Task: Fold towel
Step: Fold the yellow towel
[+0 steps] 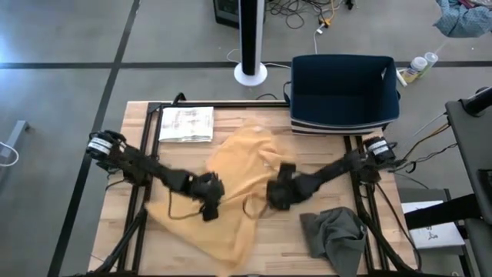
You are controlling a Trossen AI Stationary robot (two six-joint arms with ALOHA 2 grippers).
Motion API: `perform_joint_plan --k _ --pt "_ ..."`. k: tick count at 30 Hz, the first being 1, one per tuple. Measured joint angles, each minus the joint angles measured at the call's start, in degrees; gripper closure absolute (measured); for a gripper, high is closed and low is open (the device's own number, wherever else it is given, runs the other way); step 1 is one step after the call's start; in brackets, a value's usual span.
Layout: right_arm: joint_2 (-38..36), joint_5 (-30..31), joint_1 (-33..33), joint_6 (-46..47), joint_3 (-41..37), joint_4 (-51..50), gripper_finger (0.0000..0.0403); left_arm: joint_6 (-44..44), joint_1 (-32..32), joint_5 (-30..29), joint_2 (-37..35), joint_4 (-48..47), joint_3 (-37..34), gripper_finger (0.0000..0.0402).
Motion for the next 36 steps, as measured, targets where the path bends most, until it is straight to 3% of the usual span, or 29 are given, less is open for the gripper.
perform_joint_plan --k 6,9,12,17,21,28,32,36 --pt "-7.1 0.9 -3.9 -12.5 0.7 -0.9 0.0196 -8.4 -7.2 -5.9 -2.7 -3.1 6.7 0.0285" --pt "-11.3 -2.2 -2.4 -8.7 0.5 -0.8 0.0192 -6.4 -5.4 -11.2 -4.9 -11.3 10.4 0.0280" --pt "-13.9 -6.9 -1.2 0.0 0.0 3.4 0.0188 -1.8 -0.2 -12.2 -6.7 -17.0 10.9 0.0275" --pt "-10.9 -12.8 2.4 8.4 -3.0 17.3 0.0186 4.2 8.6 -11.8 -5.8 -12.7 4.8 0.0279" --pt "-4.1 -15.1 4.1 10.6 -3.6 24.7 0.0185 2.4 10.5 -9.8 -3.8 -3.3 -2.6 0.0286" --pt "2.9 -13.5 -2.9 2.4 -0.6 20.6 0.0185 -12.2 2.9 -12.0 -4.7 0.2 -7.2 0.0287" --pt "2.2 -9.7 -9.5 -6.2 1.0 15.8 0.0186 -20.8 -3.5 -9.7 -5.7 -1.4 -4.9 0.0287" --pt "-1.6 -10.0 -12.7 -11.1 3.8 9.9 0.0191 -23.3 -7.1 -13.2 -5.8 -3.4 -1.4 0.0287"
